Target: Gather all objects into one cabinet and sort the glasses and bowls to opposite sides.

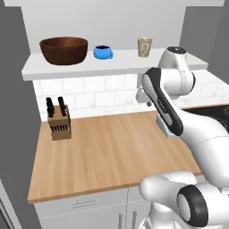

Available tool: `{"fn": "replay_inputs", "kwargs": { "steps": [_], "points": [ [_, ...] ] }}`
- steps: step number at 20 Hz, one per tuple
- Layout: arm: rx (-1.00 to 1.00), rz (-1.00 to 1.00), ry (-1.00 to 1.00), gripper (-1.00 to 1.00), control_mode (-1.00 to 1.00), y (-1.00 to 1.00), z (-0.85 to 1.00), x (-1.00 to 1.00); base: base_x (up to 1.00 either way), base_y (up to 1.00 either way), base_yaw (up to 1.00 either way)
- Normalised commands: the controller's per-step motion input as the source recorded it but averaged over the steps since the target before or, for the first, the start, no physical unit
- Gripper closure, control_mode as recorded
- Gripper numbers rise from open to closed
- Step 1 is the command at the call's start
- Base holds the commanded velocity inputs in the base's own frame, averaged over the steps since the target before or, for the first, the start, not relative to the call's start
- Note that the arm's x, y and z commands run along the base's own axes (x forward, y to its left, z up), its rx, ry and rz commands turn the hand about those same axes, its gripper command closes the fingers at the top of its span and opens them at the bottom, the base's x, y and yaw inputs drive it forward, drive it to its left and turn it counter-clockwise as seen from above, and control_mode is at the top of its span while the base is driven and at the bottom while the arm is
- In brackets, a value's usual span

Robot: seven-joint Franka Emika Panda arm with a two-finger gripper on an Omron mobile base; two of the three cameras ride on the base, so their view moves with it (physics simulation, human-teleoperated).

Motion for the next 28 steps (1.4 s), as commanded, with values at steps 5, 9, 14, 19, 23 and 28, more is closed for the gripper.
{"fn": "replay_inputs", "kwargs": {
  "steps": [5, 9, 14, 19, 23, 28],
  "points": [
    [0.00, 0.00, 0.00, -1.00, 1.00, 0.00, 0.00, 0.00, -0.01, 0.00, 0.00],
    [0.00, 0.00, 0.00, -1.00, 1.00, 0.00, 0.00, 0.00, -0.60, 0.05, 0.00],
    [0.00, 0.00, 0.00, -1.00, 1.00, 0.00, 0.00, 0.00, -1.00, 0.10, 0.00],
    [0.00, 0.00, 0.00, -1.00, 1.00, 0.00, 0.00, 0.00, -1.00, 0.05, 0.00],
    [0.00, 0.00, 0.00, -1.00, 1.00, 0.00, 0.00, 0.00, -0.88, -0.29, 0.00],
    [0.00, 0.00, 0.00, -1.00, 1.00, 0.00, 0.00, 0.00, -0.15, -1.00, 0.03]
  ]
}}
